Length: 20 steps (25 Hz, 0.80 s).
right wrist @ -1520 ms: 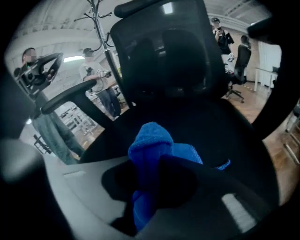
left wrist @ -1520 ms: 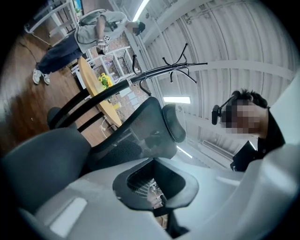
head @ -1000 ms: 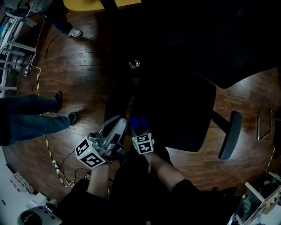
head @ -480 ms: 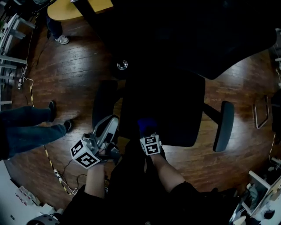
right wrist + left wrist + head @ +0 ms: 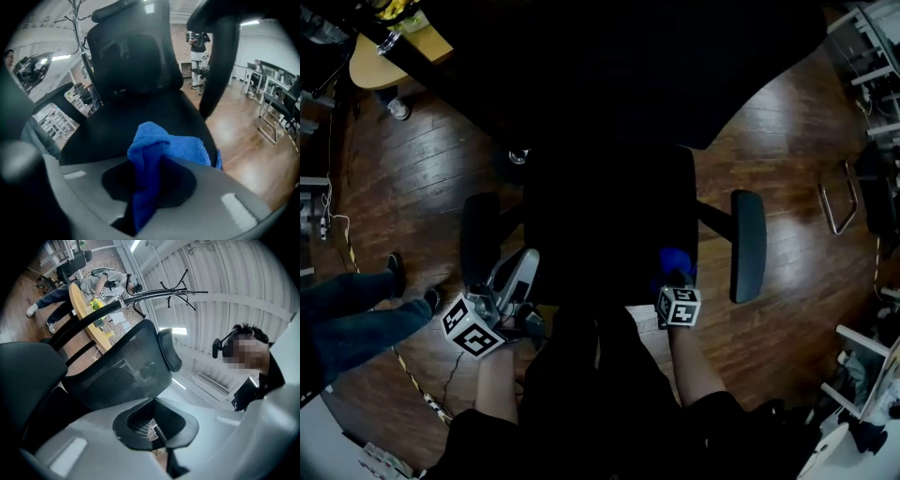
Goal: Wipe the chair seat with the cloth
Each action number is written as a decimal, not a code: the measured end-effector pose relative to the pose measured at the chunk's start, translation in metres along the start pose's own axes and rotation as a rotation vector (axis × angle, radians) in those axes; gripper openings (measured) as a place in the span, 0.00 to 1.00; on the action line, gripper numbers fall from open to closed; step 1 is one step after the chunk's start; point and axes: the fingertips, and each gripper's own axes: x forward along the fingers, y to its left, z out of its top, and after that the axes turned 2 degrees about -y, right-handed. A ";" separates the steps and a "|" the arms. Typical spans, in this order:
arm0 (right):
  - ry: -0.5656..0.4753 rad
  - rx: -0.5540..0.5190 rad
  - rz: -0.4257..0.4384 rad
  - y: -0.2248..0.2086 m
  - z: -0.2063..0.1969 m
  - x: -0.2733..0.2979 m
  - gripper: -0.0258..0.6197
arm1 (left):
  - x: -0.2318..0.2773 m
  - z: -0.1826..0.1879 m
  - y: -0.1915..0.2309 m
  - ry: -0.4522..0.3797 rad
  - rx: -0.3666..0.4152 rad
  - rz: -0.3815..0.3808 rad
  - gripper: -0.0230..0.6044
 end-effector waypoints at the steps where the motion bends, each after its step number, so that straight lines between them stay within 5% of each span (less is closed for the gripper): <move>1: -0.008 0.001 -0.015 -0.012 0.002 -0.005 0.14 | 0.004 -0.002 -0.001 0.006 -0.002 -0.006 0.02; 10: -0.050 0.047 -0.045 -0.024 0.015 -0.010 0.14 | 0.012 0.000 0.005 0.003 -0.010 0.001 0.02; 14: -0.142 0.084 0.015 0.001 0.073 0.022 0.14 | 0.003 0.012 0.013 -0.027 -0.017 0.021 0.02; 20: -0.154 -0.008 0.204 0.105 0.177 0.118 0.14 | -0.005 0.019 0.023 -0.044 -0.004 0.048 0.02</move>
